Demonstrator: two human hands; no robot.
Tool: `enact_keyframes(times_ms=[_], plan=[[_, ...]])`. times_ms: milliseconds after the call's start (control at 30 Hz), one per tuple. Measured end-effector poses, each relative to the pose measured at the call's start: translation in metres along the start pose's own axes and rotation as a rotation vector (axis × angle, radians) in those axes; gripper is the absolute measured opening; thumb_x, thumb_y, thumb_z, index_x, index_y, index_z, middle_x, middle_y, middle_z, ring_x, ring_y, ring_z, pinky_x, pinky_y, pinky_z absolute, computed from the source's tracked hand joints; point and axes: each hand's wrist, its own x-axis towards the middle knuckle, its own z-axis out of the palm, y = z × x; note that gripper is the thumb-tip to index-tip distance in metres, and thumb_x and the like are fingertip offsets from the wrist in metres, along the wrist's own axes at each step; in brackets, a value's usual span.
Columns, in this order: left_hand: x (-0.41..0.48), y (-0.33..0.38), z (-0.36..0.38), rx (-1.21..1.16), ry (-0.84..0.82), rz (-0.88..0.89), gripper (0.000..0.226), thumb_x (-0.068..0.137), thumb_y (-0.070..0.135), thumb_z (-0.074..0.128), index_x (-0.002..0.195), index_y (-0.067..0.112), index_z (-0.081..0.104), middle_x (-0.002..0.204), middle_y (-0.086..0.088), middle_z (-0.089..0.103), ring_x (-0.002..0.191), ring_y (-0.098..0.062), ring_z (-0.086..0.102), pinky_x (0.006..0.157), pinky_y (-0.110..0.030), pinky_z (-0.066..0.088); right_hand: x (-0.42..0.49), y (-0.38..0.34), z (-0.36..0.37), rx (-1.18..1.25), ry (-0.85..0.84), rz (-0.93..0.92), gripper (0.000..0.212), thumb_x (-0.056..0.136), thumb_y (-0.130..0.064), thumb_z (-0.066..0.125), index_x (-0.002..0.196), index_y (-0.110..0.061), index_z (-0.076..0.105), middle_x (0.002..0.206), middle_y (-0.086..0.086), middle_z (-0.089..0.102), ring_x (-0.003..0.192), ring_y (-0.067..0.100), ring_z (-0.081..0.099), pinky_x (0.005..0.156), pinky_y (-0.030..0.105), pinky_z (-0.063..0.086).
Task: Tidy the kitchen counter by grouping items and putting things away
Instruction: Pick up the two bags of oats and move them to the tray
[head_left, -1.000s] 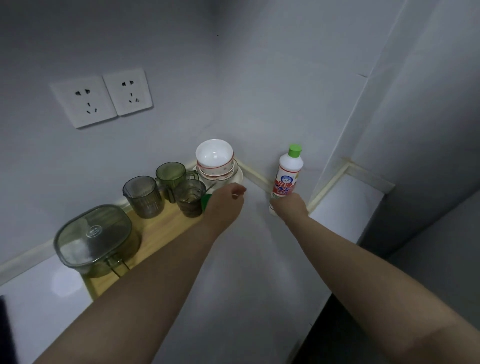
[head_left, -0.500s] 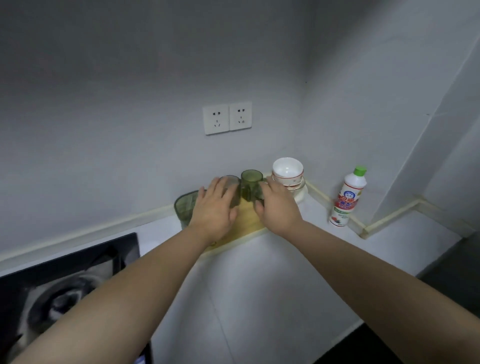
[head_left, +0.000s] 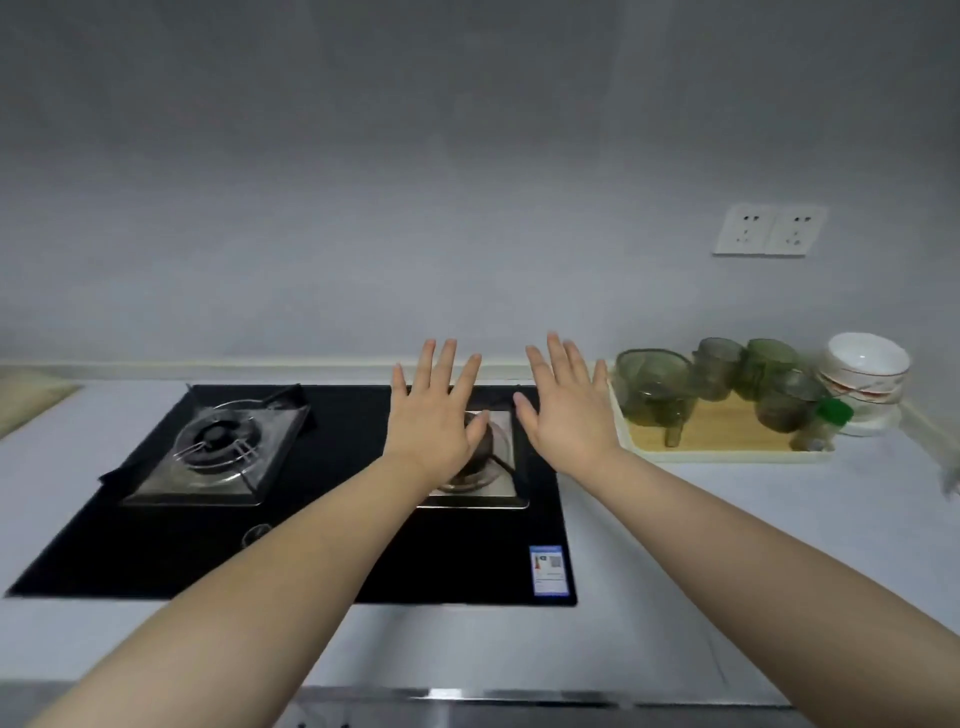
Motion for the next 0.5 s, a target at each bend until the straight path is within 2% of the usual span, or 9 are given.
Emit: enact_keyframes(times_ms=[267, 500], plan=[[-0.131, -0.156, -0.020, 0.083, 0.041, -0.262, 0.068, 0.096, 0.054, 0.025, 0.152, 0.025, 0.001, 0.160, -0.009, -0.005, 0.146, -0.030, -0.011, 0.114, -0.058, 0.002, -0.016, -0.193, 0.019, 0.044, -0.024, -0.236, 0.065, 0.097, -0.052, 0.022, 0.152, -0.022, 0.005, 0.160, 0.006, -0.004, 0.147, 0.024, -0.004, 0.115, 0.053, 0.000], [-0.207, -0.245, -0.029, 0.108, 0.055, -0.467, 0.069, 0.093, 0.057, 0.024, 0.152, 0.027, 0.003, 0.160, -0.007, -0.002, 0.147, -0.029, -0.009, 0.113, -0.058, 0.003, -0.018, -0.312, 0.026, 0.069, -0.016, -0.445, 0.063, 0.097, -0.052, 0.023, 0.152, -0.024, 0.008, 0.160, 0.004, -0.001, 0.147, 0.024, -0.002, 0.115, 0.056, 0.003]])
